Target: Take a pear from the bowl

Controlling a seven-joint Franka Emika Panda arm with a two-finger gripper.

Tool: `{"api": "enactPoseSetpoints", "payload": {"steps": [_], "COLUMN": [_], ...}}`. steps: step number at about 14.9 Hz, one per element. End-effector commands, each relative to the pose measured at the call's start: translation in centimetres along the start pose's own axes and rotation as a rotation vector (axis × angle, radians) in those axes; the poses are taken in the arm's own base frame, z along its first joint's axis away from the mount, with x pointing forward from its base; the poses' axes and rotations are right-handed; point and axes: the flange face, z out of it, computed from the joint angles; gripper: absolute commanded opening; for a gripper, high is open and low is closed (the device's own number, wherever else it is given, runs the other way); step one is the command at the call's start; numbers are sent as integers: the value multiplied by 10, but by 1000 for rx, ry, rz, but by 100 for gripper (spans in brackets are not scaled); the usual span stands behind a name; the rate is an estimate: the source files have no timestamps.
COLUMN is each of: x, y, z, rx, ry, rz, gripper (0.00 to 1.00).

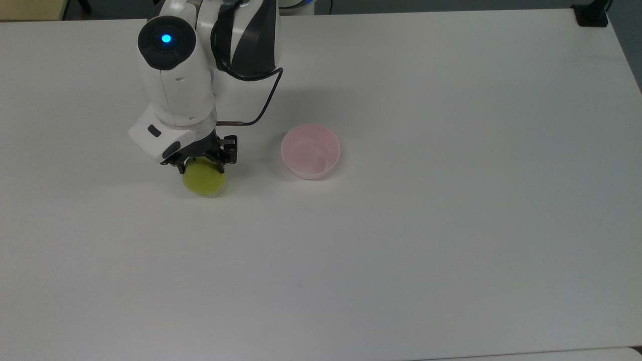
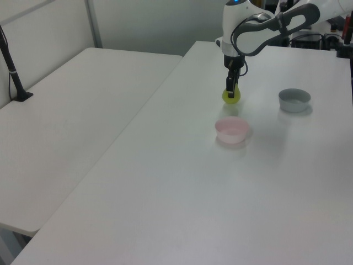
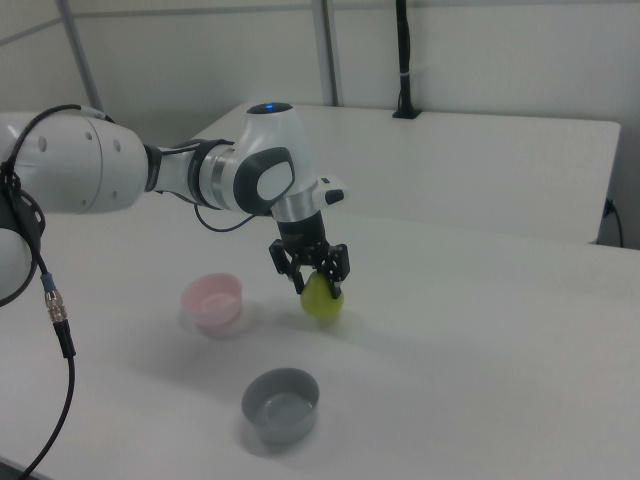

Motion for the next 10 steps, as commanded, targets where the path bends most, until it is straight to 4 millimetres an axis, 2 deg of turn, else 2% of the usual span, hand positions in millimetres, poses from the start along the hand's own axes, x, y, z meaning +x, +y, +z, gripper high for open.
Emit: {"api": "enactPoseSetpoints", "payload": {"steps": [1,3,4,5,8,10], "x": [3,3,3,2,1,-3], "y": [3,2,2,2,3,3], "z": [-1,-1,-2,-3,-9,-37], "rx": [-10,-12,-11,-11,-11,-8], "ry": [24,24,23,24,26,34], "rz": [-2,-3,-1,0,1,11], "gripper": [66,70,80,84,93,98]}}
